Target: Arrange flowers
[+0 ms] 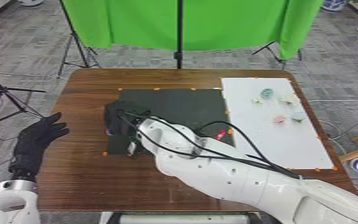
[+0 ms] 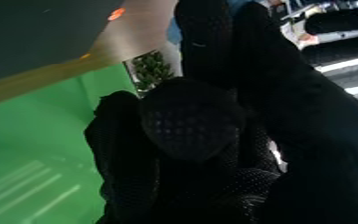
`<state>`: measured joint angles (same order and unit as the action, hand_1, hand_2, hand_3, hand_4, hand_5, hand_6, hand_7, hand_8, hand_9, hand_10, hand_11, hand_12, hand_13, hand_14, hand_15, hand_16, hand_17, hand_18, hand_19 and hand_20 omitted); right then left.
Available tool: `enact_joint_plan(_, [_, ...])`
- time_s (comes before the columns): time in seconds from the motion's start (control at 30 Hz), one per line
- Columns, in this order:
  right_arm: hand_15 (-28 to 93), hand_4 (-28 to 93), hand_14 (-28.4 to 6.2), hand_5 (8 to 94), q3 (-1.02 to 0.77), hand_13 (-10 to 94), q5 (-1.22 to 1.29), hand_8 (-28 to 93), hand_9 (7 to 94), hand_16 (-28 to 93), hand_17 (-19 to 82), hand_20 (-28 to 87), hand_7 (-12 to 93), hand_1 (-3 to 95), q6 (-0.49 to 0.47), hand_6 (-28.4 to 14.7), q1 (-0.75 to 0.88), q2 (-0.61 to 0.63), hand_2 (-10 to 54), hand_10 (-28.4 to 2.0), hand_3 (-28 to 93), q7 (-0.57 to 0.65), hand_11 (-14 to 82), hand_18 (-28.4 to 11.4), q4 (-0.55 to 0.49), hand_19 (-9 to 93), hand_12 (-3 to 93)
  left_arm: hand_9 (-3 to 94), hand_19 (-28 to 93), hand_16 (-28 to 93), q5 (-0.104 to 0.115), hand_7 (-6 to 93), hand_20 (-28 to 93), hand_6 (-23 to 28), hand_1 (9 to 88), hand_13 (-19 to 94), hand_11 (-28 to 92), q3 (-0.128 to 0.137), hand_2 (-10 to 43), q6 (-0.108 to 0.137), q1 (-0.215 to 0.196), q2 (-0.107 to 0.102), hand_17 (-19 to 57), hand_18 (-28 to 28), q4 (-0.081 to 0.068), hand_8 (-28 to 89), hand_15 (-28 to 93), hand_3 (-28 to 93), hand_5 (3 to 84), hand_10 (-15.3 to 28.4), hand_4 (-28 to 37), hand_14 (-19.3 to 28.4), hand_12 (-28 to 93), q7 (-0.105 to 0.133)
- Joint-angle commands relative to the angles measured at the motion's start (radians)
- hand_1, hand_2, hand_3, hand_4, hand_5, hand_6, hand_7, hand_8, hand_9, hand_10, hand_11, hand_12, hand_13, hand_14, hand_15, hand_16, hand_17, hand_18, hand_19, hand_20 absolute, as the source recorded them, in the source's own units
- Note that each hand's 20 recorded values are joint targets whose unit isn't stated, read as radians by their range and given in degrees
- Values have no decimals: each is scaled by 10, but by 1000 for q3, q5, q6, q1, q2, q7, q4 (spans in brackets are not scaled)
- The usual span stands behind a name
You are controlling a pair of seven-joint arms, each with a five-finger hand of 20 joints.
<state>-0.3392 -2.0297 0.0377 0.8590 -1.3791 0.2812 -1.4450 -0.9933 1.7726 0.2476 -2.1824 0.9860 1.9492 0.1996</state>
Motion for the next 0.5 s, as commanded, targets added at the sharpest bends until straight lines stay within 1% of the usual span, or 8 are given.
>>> enact_joint_plan(0.03, [554,-146,-2,716,-1,931,-35,67,889,370,664,538,215,561,-39,14,8,0,-95,-86,580,-2,129,-108,8,932,414,443,170,-17,-7,90,214,77,233,387,224,0,170,-17,-9,13,109,139,-2,-58,280,630,444,152,-283,195,127,-17])
enact_joint_plan(0.07, [554,-145,-4,707,3,928,-35,63,884,371,662,538,210,556,-36,14,5,1,-95,-86,579,-2,130,-109,9,932,415,443,170,-17,-6,90,214,78,232,387,223,1,169,-18,-9,12,109,139,-3,-58,279,631,444,152,-283,195,128,-14])
enact_joint_plan(0.17, [554,-144,-5,693,2,926,-44,55,879,371,660,534,204,545,-46,17,8,2,-95,-86,584,-5,134,-108,13,932,410,443,170,-16,-7,90,214,77,232,386,224,-2,167,-13,-9,11,108,139,0,-58,278,632,443,152,-283,195,128,-16])
enact_joint_plan(0.23, [554,-144,-5,687,0,926,-46,50,878,370,660,532,202,539,-46,18,10,4,-95,-87,591,-5,138,-109,12,932,407,443,170,-16,-8,90,214,77,233,386,224,2,165,-18,-10,13,108,139,0,-58,278,633,442,152,-283,194,129,-20])
enact_joint_plan(0.3, [553,-146,-5,682,1,925,-44,42,876,369,659,530,200,530,-48,20,8,9,-95,-88,600,-5,146,-108,10,932,405,442,169,-15,-8,90,213,77,236,386,223,9,162,-23,-19,14,108,139,3,-58,278,633,441,152,-283,194,129,-19])
enact_joint_plan(0.37, [553,-148,-5,680,-1,925,-51,41,875,368,659,529,201,525,-55,20,9,13,-95,-88,605,-8,151,-109,8,932,404,442,169,-16,-9,90,213,77,236,386,223,9,160,-17,-22,15,108,139,6,-57,278,634,441,152,-283,195,129,-25])
enact_joint_plan(0.43, [553,-151,-6,676,-2,924,-60,37,874,368,659,530,200,519,-57,20,10,18,-95,-89,612,-8,161,-110,6,932,404,442,169,-15,-10,90,213,77,238,386,223,11,158,-17,-25,15,108,139,9,-58,278,634,441,152,-283,195,129,-28])
enact_joint_plan(0.5, [554,-153,-7,673,-5,923,-70,35,873,368,657,530,199,515,-52,20,6,27,-95,-89,617,-10,169,-112,1,932,402,442,169,-15,-11,90,213,77,238,386,223,13,157,-17,-29,17,108,139,9,-58,278,635,440,152,-283,195,129,-28])
